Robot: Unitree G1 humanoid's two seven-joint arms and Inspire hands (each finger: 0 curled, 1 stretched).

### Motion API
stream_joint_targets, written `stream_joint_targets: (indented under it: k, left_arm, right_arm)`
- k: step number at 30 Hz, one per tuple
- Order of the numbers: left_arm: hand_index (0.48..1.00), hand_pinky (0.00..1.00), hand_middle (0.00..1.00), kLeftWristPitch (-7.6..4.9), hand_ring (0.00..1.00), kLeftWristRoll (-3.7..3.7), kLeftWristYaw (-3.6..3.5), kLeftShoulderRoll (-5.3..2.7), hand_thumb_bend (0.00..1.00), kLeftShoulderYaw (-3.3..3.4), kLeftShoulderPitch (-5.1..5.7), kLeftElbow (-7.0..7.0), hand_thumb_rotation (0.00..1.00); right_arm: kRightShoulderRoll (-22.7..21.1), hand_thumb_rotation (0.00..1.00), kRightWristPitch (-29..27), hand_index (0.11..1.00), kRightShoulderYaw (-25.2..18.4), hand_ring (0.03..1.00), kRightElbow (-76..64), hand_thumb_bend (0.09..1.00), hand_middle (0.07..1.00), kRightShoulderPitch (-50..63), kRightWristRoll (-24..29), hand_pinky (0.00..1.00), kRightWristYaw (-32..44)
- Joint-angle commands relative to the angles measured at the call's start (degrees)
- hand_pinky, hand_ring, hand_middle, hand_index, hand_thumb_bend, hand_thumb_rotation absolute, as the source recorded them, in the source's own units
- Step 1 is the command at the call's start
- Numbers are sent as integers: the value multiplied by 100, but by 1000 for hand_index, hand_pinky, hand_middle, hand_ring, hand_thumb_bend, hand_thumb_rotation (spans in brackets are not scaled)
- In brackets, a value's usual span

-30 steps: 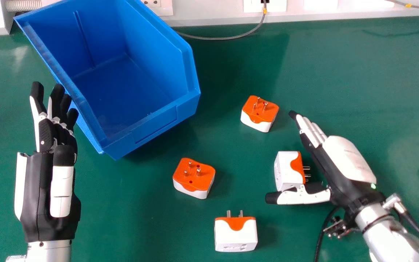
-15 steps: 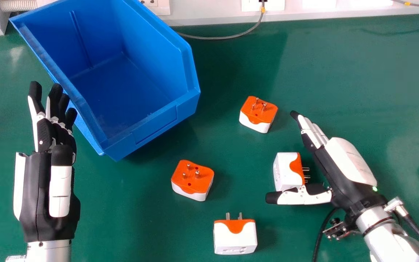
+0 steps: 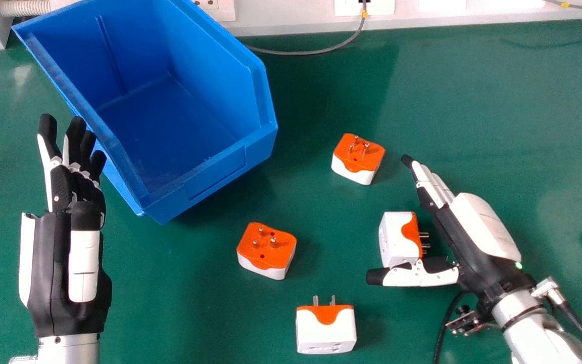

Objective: Pick all objects and put in blue box

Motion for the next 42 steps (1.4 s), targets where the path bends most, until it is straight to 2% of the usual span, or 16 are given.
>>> stream_joint_targets:
  k: [1,8,12,20,29,35,37,38,41,42]
  left_arm:
    - [1000,1000,1000,-98,1000,34,9,1,828,-22,34,-120,894]
    - [1000,1000,1000,-90,1000,-29,-41,16,829,-37,31,-134,894]
    - [1000,1000,1000,-106,1000,-13,-37,7,829,-34,1,-75,894]
    - [1000,1000,1000,-78,1000,-10,-19,17,829,-29,7,-116,894]
    - [1000,1000,1000,-110,1000,3,-12,7,825,-31,30,-138,894]
    - [1000,1000,1000,-103,1000,29,19,3,825,-27,64,-185,895]
    - [1000,1000,1000,-104,1000,27,17,-1,826,-31,72,-185,895]
    - [1000,1000,1000,-104,1000,27,16,-5,826,-35,77,-190,895]
    - [1000,1000,1000,-91,1000,15,6,-6,828,-53,83,-202,895]
    - [1000,1000,1000,-87,1000,7,1,-1,828,-57,80,-194,895]
  right_arm:
    - [276,588,-58,1000,275,982,56,1000,1000,383,-238,737,542]
    - [249,588,23,1000,336,978,-126,1000,1000,472,-281,736,490]
    - [233,588,8,1000,301,978,-199,1000,1000,491,-239,739,507]
    - [317,587,98,1000,309,978,-112,1000,1000,481,-244,753,494]
    - [386,581,234,1000,309,970,98,1000,1000,286,-317,748,316]
    - [462,483,381,993,285,934,187,1000,986,260,-441,735,-209]
    - [504,390,345,962,257,896,249,992,954,258,-468,719,-436]
    - [516,390,328,962,252,896,271,992,954,255,-474,719,-504]
    - [533,270,306,909,254,828,299,973,893,253,-483,683,-647]
    - [532,270,293,909,254,828,312,973,893,249,-481,683,-669]
